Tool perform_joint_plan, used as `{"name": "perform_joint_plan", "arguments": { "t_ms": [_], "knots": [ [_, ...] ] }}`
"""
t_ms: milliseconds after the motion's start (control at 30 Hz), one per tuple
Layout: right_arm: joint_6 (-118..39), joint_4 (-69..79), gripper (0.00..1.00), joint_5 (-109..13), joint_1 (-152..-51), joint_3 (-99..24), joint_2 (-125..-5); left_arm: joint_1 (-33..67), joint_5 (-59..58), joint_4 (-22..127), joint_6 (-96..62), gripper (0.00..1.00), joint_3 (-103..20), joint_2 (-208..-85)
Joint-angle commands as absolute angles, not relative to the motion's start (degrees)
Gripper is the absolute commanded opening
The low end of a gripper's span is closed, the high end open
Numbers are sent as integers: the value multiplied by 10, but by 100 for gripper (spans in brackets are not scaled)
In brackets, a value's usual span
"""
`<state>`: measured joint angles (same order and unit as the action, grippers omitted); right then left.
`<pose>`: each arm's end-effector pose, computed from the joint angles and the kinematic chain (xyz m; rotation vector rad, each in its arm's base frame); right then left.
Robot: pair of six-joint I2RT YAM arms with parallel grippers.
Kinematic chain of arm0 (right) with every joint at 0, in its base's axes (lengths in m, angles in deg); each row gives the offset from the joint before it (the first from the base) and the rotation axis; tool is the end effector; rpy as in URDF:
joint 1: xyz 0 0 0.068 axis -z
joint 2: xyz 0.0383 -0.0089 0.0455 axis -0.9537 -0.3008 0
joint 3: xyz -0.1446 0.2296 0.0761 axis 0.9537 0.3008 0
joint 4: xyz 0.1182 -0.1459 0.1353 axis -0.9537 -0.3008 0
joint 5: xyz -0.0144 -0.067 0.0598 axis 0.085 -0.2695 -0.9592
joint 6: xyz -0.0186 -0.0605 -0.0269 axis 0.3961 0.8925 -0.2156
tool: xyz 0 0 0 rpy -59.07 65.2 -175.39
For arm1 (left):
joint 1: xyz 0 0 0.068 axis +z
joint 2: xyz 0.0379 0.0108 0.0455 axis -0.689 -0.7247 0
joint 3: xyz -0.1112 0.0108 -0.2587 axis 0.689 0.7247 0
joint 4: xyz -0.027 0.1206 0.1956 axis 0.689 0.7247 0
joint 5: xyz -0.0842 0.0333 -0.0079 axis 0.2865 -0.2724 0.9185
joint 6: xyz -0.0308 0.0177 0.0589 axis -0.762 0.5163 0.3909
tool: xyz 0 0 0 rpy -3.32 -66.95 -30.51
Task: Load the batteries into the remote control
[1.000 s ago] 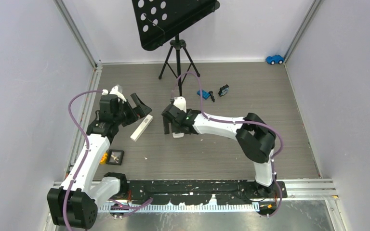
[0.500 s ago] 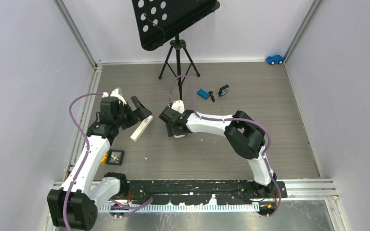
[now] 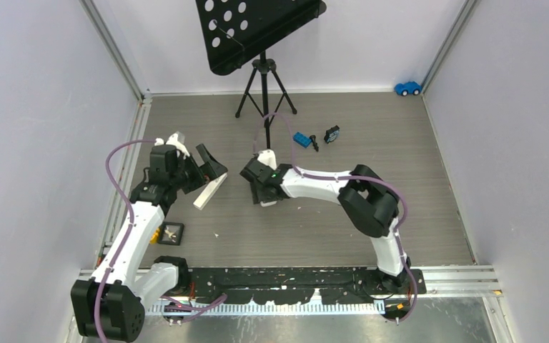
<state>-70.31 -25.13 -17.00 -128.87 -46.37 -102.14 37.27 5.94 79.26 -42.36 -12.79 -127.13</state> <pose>0.2474 0.3322 0.1729 -0.2915 2.5330 0.0661 0.1870 -0.0347 0.2760 -0.4668 2.2331 -0.6930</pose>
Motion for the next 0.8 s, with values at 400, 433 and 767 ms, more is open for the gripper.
{"name": "perform_joint_plan", "arguments": {
  "t_ms": [400, 433, 767],
  "knots": [
    [-924, 222, 42, -689, -1129, -168, -676, 369, 406, 415, -655, 98, -88, -1330],
    [-943, 249, 42, -705, -1128, -161, -671, 366, 416, 379, -678, 99, -83, -1331],
    [-1039, 367, 42, -788, -1127, -154, -662, 347, 420, 341, -739, 100, -97, -1338]
  ]
}}
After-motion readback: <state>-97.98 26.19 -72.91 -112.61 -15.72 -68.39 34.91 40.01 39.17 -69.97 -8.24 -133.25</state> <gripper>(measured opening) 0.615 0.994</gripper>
